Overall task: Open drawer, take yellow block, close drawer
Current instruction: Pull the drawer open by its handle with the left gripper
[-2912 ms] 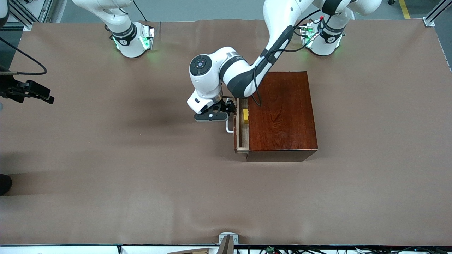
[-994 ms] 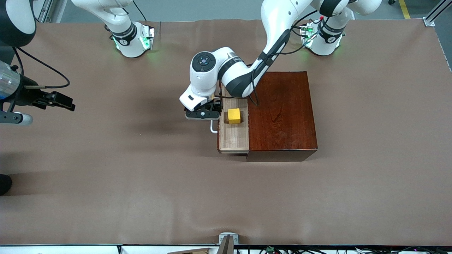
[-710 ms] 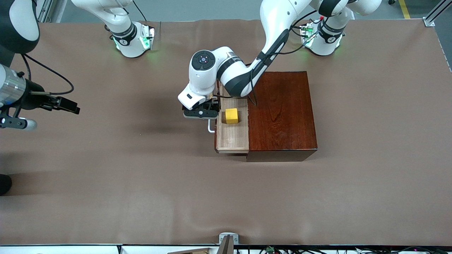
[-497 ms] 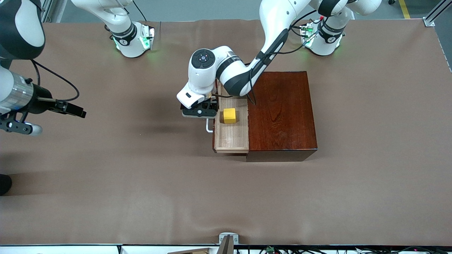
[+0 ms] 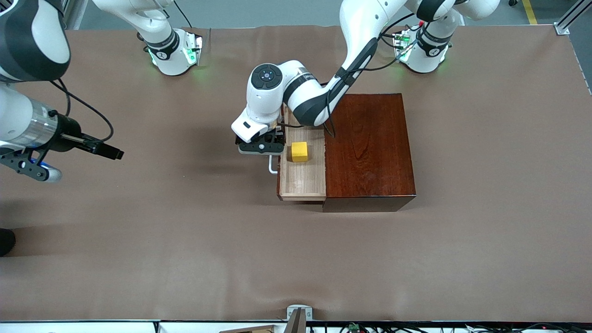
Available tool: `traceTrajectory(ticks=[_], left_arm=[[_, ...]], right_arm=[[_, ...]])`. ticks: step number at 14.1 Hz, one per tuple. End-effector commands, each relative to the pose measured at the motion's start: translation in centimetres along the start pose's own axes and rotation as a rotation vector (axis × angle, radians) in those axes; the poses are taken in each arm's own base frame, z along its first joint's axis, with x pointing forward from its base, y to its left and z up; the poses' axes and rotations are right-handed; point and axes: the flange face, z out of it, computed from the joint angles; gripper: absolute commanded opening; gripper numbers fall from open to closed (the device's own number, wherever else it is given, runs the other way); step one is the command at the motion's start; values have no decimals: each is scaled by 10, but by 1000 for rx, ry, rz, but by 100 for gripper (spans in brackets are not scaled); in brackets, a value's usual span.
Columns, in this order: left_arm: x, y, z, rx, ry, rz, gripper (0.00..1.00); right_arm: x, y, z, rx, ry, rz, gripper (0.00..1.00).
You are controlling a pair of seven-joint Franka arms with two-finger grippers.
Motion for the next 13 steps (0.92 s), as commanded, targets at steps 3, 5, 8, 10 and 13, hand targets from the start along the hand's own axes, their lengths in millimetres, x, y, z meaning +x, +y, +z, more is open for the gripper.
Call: traceTrajectory(ticks=[3,5,8,10,13], left_arm=[[-10,14,-13,-23,-32,-63,100],[-10,15,-24,-21,-32,-73,100],[-6,13,-54,-4,-34,-80,100],[-2,11,-84,-1,-29,-88,100],[3,-1,-138,35,-30,-100,100]], right_arm=[[-7,-25,3,14,-13,130,100],[-10,-32,4,17,-7,161,100],[-13,-38,6,46,-38,242,100],[-14,-40,8,46,-45,304,100],[-25,-56,11,35,-46,329,100]])
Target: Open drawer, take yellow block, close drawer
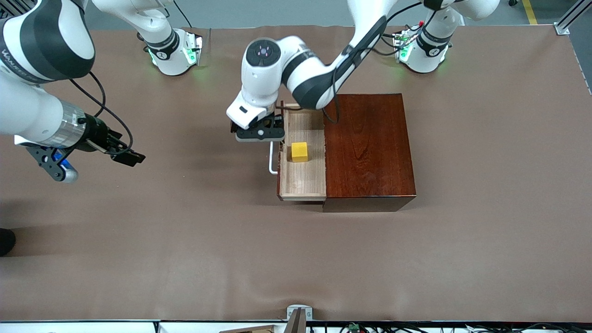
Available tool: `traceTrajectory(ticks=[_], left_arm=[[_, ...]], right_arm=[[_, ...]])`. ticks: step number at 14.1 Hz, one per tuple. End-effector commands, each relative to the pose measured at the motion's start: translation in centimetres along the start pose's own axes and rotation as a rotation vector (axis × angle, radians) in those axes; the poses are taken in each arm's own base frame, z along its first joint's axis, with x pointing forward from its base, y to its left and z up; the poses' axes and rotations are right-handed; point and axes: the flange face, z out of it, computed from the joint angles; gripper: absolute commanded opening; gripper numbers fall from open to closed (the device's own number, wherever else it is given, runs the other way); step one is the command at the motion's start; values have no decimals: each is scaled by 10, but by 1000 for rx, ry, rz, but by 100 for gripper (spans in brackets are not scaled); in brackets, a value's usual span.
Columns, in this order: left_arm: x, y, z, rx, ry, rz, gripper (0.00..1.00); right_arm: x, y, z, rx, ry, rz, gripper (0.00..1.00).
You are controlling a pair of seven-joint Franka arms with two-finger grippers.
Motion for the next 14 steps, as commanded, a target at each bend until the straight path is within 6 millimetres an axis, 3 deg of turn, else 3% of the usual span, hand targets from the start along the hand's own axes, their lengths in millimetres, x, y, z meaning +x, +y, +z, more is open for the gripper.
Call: traceTrajectory(ticks=[1,3,4,7,11,14], left_arm=[[7,-19,-63,33,-5,-37,100],[22,-42,-103,72,-3,-60,100],[38,-62,-131,76,3,-77,100],[73,-131,-180,163,-66,20,100],[115,-225,-223,193,-108,55,100],[143,-295,-246,185,-111,77,100]], right_arm=[[-7,-13,2,9,-14,71,100],[-18,-24,7,7,-12,80,100],[-20,-31,12,9,-8,121,100],[-46,-58,25,10,4,199,100],[-89,-96,47,16,21,330,100],[-134,-139,82,41,51,430,100]])
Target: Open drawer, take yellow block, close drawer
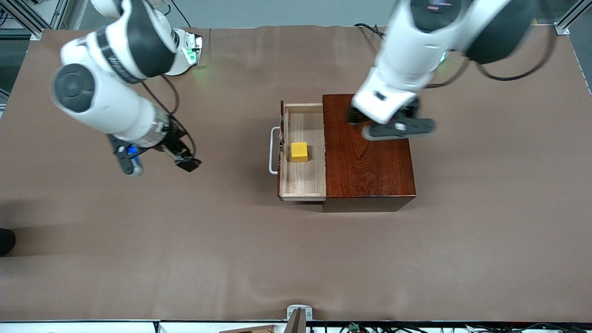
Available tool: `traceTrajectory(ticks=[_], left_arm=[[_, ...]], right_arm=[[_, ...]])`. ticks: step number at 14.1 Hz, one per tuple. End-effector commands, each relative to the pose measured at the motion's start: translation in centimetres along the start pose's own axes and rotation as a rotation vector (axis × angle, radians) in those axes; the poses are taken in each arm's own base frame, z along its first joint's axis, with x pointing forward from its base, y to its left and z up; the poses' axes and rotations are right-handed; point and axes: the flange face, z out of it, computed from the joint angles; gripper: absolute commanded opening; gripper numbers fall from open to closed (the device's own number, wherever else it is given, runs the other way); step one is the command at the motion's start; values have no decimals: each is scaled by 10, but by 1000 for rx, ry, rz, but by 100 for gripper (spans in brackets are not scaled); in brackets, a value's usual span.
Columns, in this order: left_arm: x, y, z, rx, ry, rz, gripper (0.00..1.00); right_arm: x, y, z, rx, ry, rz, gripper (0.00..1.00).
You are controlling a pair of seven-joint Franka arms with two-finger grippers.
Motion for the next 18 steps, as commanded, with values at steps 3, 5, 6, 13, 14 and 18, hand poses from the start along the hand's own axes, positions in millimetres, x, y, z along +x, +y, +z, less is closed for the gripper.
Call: traceTrajectory(ticks=[3,5,6,13,14,18], left_arm=[[22,-117,-9,-20,-22,40,100],[37,-165,-10,-24,-28,42,100],[40,-182,-10,-26,-29,36,100],[42,-242,-24,-11,-14,51,100],[42,-243,-25,-11,-14,50,100],[40,-244,-26,-9,-18,50,100]], right_arm=[[-63,-22,47,-18,15,156,100],[-87,-25,62,-22,21,205,100],[-96,-26,70,-25,24,242,100],[-165,-50,115,5,33,406,100],[-175,-52,122,18,29,421,100],[-205,-54,150,49,25,403,100]])
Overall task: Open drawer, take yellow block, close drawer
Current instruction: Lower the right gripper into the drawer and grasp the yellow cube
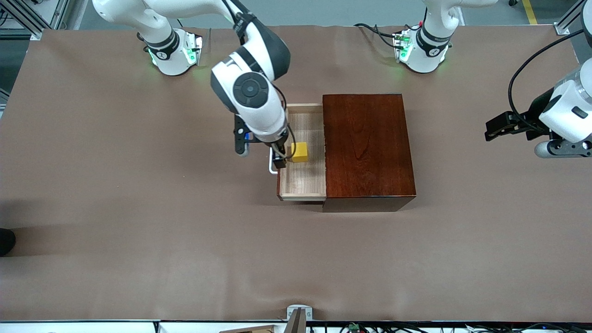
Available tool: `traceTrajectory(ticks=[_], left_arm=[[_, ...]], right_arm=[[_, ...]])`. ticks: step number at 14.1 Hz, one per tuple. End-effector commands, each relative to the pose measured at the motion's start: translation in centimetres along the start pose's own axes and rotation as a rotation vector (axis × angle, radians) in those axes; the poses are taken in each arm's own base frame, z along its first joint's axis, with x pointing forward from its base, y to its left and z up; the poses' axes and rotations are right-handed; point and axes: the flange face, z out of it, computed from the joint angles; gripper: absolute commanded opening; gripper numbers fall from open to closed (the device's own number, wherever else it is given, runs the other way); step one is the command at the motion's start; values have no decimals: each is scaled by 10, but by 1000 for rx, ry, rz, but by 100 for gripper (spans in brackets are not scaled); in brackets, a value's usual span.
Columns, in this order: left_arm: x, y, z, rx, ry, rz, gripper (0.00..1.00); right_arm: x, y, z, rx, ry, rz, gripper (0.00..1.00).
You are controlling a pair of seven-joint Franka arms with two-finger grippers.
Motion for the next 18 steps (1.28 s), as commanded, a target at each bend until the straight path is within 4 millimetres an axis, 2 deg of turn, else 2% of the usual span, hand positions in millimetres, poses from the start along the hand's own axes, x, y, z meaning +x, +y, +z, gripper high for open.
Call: traceTrajectory(ticks=[1,8,12,18], left_arm=[[-9,-2,-3,8,-4,19,100],[-7,-2,-2,8,-5,19,100],[-7,-2,-1,8,-5,18,100],[-7,-2,-1,8,-7,19,100]], right_arm=[[-22,3,11,30,-10,-3,100],[-44,14,42,39,-12,14,100],[-45,13,47,52,-17,15,100],[-44,16,76,47,9,15,100]])
